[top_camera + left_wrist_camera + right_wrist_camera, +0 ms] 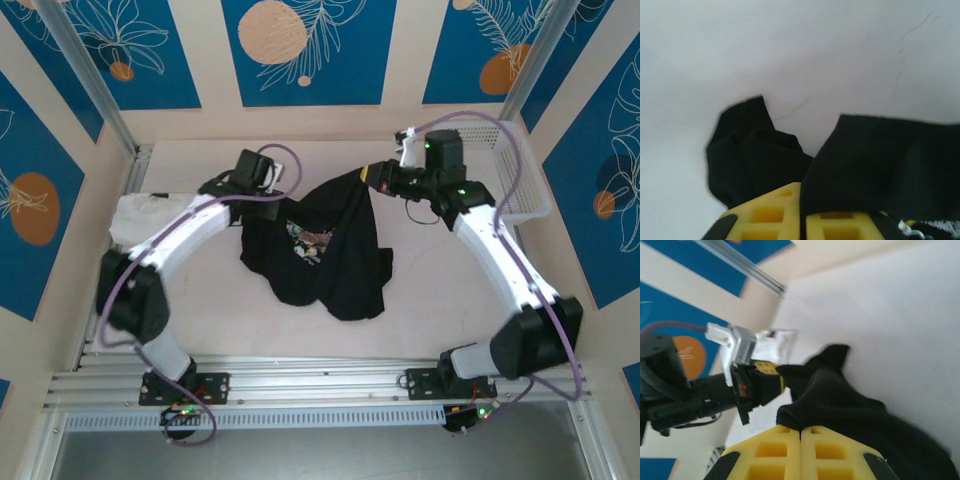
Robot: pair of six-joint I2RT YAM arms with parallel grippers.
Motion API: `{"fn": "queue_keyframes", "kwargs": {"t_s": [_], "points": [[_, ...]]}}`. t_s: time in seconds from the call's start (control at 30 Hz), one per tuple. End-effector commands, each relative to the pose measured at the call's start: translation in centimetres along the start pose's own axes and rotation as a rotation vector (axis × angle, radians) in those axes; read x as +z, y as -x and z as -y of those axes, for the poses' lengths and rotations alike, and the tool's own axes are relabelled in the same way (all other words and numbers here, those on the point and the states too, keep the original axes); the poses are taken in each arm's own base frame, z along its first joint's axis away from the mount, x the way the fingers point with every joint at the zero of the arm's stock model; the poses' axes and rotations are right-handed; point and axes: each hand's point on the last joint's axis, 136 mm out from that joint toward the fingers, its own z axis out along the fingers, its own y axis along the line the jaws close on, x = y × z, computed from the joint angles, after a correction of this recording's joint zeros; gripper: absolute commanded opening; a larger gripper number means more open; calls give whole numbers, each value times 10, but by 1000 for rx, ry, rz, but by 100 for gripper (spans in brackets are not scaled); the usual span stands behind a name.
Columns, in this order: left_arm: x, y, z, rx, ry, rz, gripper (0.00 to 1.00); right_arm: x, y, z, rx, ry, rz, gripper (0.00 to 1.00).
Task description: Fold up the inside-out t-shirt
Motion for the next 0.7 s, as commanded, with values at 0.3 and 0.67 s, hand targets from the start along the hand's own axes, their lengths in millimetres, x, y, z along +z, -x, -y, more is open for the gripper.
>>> {"fn": "queue_keyframes", "kwargs": {"t_s": [0.3,0.67], "points": [[-14,-36,37,-115,-86,21,51,14,-4,52,37,-78,-18,0],[21,-69,68,41,-52,-65,45,12,-8,63,62,-66,-19,0]]}}
